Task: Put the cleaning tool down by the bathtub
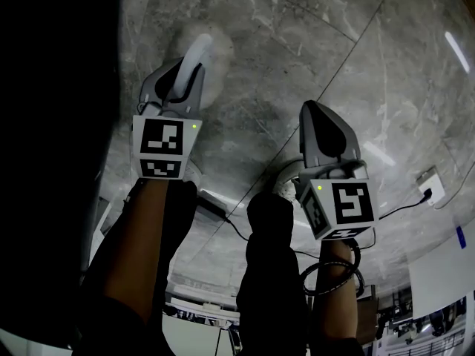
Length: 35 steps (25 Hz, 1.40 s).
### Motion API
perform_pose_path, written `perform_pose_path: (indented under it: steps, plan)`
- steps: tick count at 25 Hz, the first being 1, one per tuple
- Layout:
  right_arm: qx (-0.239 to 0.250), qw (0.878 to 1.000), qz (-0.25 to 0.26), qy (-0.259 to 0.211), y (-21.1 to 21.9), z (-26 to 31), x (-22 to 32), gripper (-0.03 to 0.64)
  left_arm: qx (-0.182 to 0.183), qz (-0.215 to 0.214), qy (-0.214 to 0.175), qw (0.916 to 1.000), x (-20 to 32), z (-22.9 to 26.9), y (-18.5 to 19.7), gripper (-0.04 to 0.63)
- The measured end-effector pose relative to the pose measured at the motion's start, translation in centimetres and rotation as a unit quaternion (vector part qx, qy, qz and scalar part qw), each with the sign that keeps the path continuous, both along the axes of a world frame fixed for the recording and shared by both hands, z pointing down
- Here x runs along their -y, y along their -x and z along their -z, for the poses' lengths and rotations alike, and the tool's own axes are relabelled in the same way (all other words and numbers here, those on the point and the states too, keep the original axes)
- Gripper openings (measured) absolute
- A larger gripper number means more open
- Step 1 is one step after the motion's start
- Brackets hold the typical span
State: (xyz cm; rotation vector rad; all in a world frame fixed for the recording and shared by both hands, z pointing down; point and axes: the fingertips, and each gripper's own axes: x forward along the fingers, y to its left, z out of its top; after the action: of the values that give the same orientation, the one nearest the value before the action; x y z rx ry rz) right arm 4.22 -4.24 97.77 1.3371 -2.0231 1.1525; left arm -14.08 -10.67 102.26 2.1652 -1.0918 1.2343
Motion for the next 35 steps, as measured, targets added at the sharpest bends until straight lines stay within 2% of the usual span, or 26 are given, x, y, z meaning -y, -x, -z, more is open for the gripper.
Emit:
perform_pose_path:
  steps: [9, 17, 20, 33, 35]
  plan:
    - [-0.004, 1.0, 0.004, 0.0, -0.1, 0.3, -0.4, 0.019, 0.002, -0.002, 0.0, 1.0, 0.0, 0.2, 0.0, 0.092]
    - [-0.011, 1.0, 0.005, 0.002, -0.3, 1.2, -0.8, 0.02, -0.015, 0.0, -0.003, 0.9999, 0.3, 1.1, -0.2, 0.151]
    - [-0.013, 1.0, 0.004, -0.001, -0.3, 2.2, -0.6, 0.019, -0.02, -0.006, -0.003, 0.9998, 0.2, 2.0, -0.4, 0.152]
    - [-0.017, 0.999, -0.002, -0.041, 0.7, 11.7, 1.6, 0.02, -0.041, -0.041, -0.014, 0.9982, 0.4, 10.9, -3.0, 0.152]
    - [-0.021, 0.999, 0.0, -0.041, 0.6, 13.2, 1.8, 0.02, -0.042, -0.046, -0.02, 0.9979, 0.6, 12.6, -3.5, 0.135]
